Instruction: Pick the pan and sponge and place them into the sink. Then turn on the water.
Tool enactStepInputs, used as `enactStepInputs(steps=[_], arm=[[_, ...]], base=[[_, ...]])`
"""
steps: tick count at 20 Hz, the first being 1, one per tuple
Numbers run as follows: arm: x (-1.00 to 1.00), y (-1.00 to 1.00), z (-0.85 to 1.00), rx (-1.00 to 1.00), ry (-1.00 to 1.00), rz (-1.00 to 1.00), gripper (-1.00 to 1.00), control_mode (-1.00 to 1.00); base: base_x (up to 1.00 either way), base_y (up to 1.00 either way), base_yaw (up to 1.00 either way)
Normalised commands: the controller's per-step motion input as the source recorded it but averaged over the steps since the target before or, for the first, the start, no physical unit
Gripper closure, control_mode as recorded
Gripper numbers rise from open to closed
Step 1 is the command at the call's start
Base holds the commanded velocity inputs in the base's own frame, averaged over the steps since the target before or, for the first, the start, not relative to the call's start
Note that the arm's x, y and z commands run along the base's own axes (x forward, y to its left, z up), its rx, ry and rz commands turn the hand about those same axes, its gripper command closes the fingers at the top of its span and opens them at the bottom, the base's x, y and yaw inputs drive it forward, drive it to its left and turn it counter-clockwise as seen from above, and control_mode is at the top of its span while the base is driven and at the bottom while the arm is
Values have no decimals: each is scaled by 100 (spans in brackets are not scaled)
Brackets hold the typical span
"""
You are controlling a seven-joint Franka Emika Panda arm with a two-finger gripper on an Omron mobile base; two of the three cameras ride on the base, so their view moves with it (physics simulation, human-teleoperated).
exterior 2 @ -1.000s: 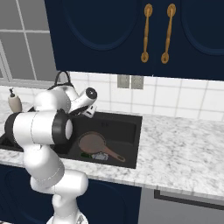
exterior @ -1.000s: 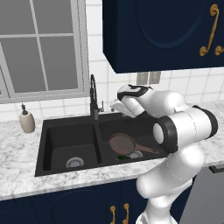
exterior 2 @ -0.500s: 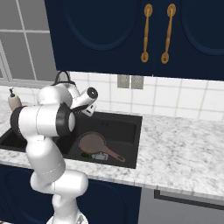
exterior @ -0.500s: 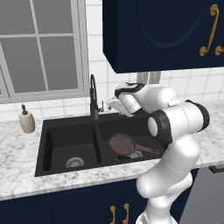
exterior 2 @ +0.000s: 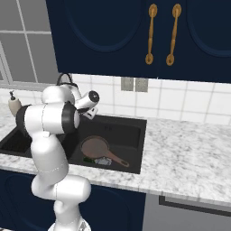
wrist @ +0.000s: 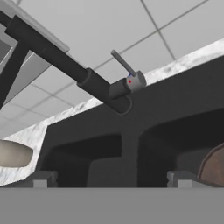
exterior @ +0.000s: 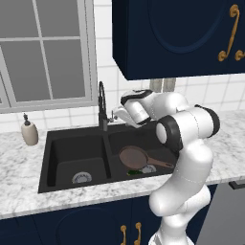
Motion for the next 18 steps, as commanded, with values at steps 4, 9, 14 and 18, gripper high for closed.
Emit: enactStepInputs(steps=[4,9,14,18], arm=[[36,9,-4,2,0,-2,-100,-100],[32,4,-13,0,0,-2,-100,-100],[28,4,-21,0,0,-1,-100,-100],[29,11,-15,0,0,-1,-100,-100]], base=[[0,0,0],[0,0,0],[0,0,0],[0,0,0]])
